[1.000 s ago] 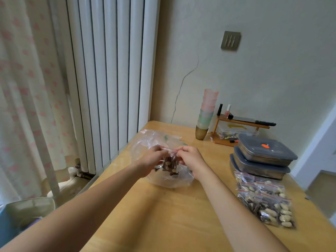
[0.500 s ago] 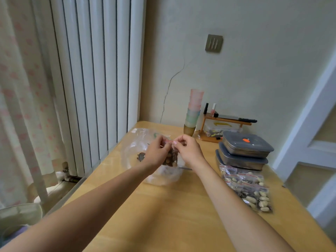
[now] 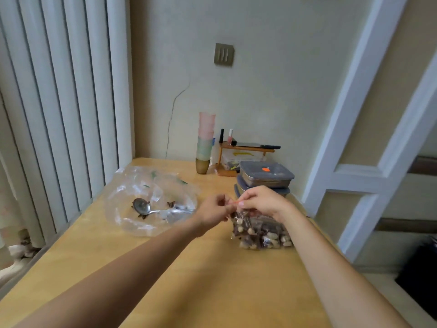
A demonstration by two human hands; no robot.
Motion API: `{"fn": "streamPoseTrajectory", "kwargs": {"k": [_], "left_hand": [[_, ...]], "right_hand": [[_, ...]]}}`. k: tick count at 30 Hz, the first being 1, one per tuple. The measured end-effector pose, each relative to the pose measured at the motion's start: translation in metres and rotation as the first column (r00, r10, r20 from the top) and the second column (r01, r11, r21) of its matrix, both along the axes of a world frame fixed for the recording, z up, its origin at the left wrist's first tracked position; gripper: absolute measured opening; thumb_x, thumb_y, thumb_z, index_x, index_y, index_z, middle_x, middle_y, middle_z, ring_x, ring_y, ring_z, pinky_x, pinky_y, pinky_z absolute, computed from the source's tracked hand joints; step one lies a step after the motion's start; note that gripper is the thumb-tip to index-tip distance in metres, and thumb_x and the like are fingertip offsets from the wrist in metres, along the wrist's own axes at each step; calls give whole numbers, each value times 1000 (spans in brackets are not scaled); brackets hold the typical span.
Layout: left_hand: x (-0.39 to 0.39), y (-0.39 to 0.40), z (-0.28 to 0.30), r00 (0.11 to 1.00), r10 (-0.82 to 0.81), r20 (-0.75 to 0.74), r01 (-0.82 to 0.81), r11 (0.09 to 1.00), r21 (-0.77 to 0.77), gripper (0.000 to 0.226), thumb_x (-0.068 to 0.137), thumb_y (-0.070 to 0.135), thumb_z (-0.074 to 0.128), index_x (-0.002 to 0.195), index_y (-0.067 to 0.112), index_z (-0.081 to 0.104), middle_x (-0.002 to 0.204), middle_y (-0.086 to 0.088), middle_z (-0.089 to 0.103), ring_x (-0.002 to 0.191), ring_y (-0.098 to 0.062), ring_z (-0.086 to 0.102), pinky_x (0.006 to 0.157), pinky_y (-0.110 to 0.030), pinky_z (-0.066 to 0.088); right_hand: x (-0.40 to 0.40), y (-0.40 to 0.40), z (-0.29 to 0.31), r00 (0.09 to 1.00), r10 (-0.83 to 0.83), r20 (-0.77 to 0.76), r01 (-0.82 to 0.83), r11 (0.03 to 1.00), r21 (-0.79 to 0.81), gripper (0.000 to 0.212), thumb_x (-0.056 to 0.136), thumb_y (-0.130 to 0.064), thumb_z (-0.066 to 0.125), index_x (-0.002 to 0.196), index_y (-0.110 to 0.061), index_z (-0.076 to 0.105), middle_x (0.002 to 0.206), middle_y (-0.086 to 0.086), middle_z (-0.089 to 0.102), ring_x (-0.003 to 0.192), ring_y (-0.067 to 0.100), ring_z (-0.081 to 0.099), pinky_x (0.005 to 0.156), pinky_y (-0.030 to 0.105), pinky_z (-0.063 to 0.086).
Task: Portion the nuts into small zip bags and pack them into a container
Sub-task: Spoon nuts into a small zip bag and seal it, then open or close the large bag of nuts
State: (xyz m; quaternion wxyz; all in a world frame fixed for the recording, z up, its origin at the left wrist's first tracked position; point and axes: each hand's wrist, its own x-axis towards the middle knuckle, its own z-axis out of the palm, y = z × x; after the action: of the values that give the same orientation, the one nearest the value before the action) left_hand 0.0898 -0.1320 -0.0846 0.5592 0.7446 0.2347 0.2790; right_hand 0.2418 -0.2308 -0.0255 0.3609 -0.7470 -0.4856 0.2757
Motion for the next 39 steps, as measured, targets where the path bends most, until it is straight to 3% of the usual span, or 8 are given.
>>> {"fn": "streamPoseTrajectory", "kwargs": {"k": [7, 14, 18, 23, 29, 32, 37, 39], "left_hand": [[33, -31, -40, 988, 147, -50, -98, 839, 536, 38, 82, 51, 52, 108, 24, 61, 110, 5, 51, 108, -12, 47, 95, -31, 39], [49, -45, -94, 972, 155, -176, -18, 797, 604, 56, 85, 32, 66, 136, 21, 44, 124, -1, 46, 122, -23, 42, 107, -31, 33], [44, -40, -88, 974, 140, -176, -2, 788, 615, 58, 88, 39, 63, 139, 20, 43, 129, -2, 45, 124, -19, 39, 109, -32, 33], [19, -14, -68, 962, 270, -28, -176, 699, 693, 34, 99, 33, 49, 129, 17, 51, 124, 2, 51, 118, -16, 46, 103, -31, 38], [-51, 52, -51, 787, 616, 49, -492, 577, 652, 24, 87, 10, 58, 110, 17, 57, 112, 4, 49, 106, -18, 45, 91, -32, 44], [-93, 84, -45, 671, 739, 63, -584, 474, 660, 27, 82, 6, 63, 107, 16, 57, 112, 1, 51, 105, -21, 43, 90, -34, 42], [-135, 125, -29, 702, 692, 166, -384, 172, 907, 44, 65, -5, 65, 106, 9, 59, 108, -6, 55, 98, -28, 48, 84, -33, 42], [-135, 138, -29, 714, 695, 87, -311, 203, 929, 46, 68, 1, 65, 113, 11, 60, 111, -6, 58, 97, -29, 53, 82, -35, 47]], "right_hand": [[34, -48, -39, 989, -150, -1, 150, 988, 30, 8, 95, -3, 68, 90, -9, 69, 79, 5, 69, 68, 12, 59, 62, 22, 50], [38, -71, -99, 886, -395, 242, 348, 913, 214, 16, 88, -12, 75, 82, -24, 67, 85, -10, 69, 75, 3, 61, 68, 11, 43], [32, -65, -93, 825, -471, 312, 335, 852, 402, 20, 87, -11, 73, 90, -27, 62, 98, -11, 58, 86, 8, 61, 81, 25, 48], [5, -24, -60, 824, -459, 333, 225, 804, 551, 15, 92, -11, 65, 87, -25, 64, 91, -13, 59, 84, 10, 61, 74, 31, 52], [-47, 69, -76, 919, -135, 369, 38, 966, 257, 15, 95, -14, 63, 106, -19, 70, 105, -5, 67, 104, 20, 64, 96, 35, 52], [-65, 107, -97, 948, -246, 199, 236, 969, 77, 38, 97, -31, 62, 132, -16, 56, 132, 9, 54, 127, 33, 54, 102, 33, 42], [-86, 157, -122, 908, -343, 240, 346, 938, 33, 20, 97, -36, 59, 110, -25, 68, 126, 7, 60, 122, 32, 54, 103, 39, 46], [-92, 170, -123, 867, -376, 328, 375, 924, 68, 16, 98, -31, 57, 109, -26, 68, 124, 5, 60, 121, 30, 52, 103, 40, 42]]}}
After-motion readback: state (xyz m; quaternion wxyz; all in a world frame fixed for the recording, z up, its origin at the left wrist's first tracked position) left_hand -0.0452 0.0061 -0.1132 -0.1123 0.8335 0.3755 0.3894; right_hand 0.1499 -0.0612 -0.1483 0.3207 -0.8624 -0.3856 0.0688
